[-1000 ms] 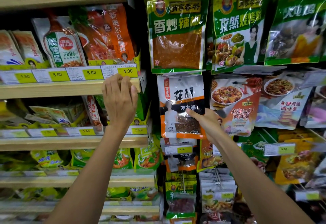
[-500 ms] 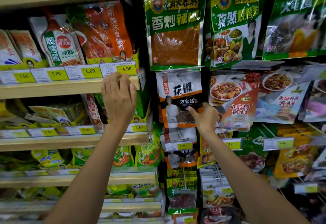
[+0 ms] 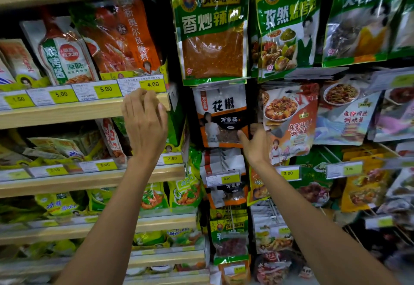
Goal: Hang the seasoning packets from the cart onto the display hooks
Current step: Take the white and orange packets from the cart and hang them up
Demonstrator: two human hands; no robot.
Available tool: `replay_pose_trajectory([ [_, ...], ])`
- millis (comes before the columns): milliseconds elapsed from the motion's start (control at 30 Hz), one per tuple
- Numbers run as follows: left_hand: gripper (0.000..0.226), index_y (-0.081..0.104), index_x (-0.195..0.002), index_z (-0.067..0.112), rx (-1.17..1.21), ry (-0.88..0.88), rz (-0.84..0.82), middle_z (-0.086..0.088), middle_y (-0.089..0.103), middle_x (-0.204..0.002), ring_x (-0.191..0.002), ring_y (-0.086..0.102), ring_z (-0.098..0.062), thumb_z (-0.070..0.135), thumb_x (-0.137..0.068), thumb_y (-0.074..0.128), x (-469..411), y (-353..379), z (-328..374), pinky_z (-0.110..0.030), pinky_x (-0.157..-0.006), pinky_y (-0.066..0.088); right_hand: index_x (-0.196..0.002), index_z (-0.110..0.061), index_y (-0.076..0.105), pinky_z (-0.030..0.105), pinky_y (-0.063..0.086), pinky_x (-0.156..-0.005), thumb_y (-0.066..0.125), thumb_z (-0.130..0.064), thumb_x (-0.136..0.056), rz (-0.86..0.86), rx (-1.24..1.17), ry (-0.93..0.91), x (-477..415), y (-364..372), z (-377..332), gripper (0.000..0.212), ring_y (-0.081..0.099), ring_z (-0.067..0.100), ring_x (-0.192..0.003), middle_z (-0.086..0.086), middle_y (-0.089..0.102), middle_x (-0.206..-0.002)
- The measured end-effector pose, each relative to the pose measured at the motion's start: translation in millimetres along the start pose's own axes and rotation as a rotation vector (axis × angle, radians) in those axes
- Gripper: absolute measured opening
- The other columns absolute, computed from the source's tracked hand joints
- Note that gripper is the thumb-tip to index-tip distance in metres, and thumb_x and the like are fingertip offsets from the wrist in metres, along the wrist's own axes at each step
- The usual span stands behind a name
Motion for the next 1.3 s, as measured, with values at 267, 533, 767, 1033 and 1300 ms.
replay_pose_trajectory([
  [267, 0.023, 0.060, -0.107, -0.007, 0.252, 0.091, -0.012, -0.026, 0.061, -0.106, -0.102, 0.052, -0.037, 0.004, -0.095, 0.044, 53.3, -8.5, 90.2, -0.045, -0.089, 0.043, -0.120, -0.008, 0.059, 0.021, 0.047, -0.081, 0.050, -0.022, -0.101, -0.110, -0.025, -0.010, 71.1, -79.5, 44.5, 0.025, 0.057, 0.012, -0.088, 0.001, 0.064, -0.102],
  [533, 0.027, 0.063, -0.101, 0.003, 0.843, -0.428, -0.848, 0.001, 0.050, -0.062, -0.052, 0.045, -0.019, 0.017, -0.103, 0.039, 220.6, 15.8, 275.3, -0.021, -0.048, 0.033, -0.095, -0.005, 0.068, 0.033, 0.048, -0.065, 0.048, -0.022, -0.100, 0.013, 0.152, 0.344, 174.4, -261.0, 205.1, 0.026, 0.064, 0.025, -0.071, 0.017, 0.070, -0.082],
  [767, 0.022, 0.064, -0.096, 0.001, 1.026, -0.623, -1.326, -0.006, 0.065, -0.075, -0.072, 0.062, -0.025, 0.003, -0.099, 0.042, 365.8, -25.9, 462.0, -0.031, -0.067, 0.049, -0.075, -0.015, 0.063, 0.029, 0.040, -0.063, 0.055, -0.018, -0.097, 0.208, 0.313, 0.734, 317.3, -452.1, 315.0, 0.025, 0.059, 0.019, -0.064, 0.001, 0.063, -0.067],
  [1033, 0.019, 0.064, -0.087, 0.006, 1.010, -0.416, -1.689, 0.003, 0.058, -0.069, -0.065, 0.053, -0.015, 0.007, -0.098, 0.048, 425.0, -35.5, 617.4, -0.017, -0.057, 0.038, -0.086, -0.017, 0.066, 0.027, 0.053, -0.065, 0.057, -0.013, -0.095, 0.492, 0.272, 0.998, 400.1, -565.3, 371.7, 0.013, 0.065, -0.001, -0.061, -0.002, 0.071, -0.073],
  [1300, 0.014, 0.062, -0.099, 0.017, 1.046, -0.086, -1.697, 0.000, 0.062, -0.081, -0.076, 0.056, -0.020, 0.013, -0.098, 0.049, 418.3, 31.6, 767.6, -0.031, -0.061, 0.038, -0.090, -0.022, 0.066, 0.031, 0.055, -0.069, 0.057, -0.014, -0.095, 0.757, 0.262, 1.093, 370.9, -634.3, 435.3, 0.013, 0.066, -0.002, -0.068, -0.008, 0.070, -0.075],
])
Point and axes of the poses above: each hand's wrist, its own x-axis away from the middle knuckle, its own y-axis out of the palm, z = x × y, the point moved 4 cm from there along -x, towards the middle knuckle
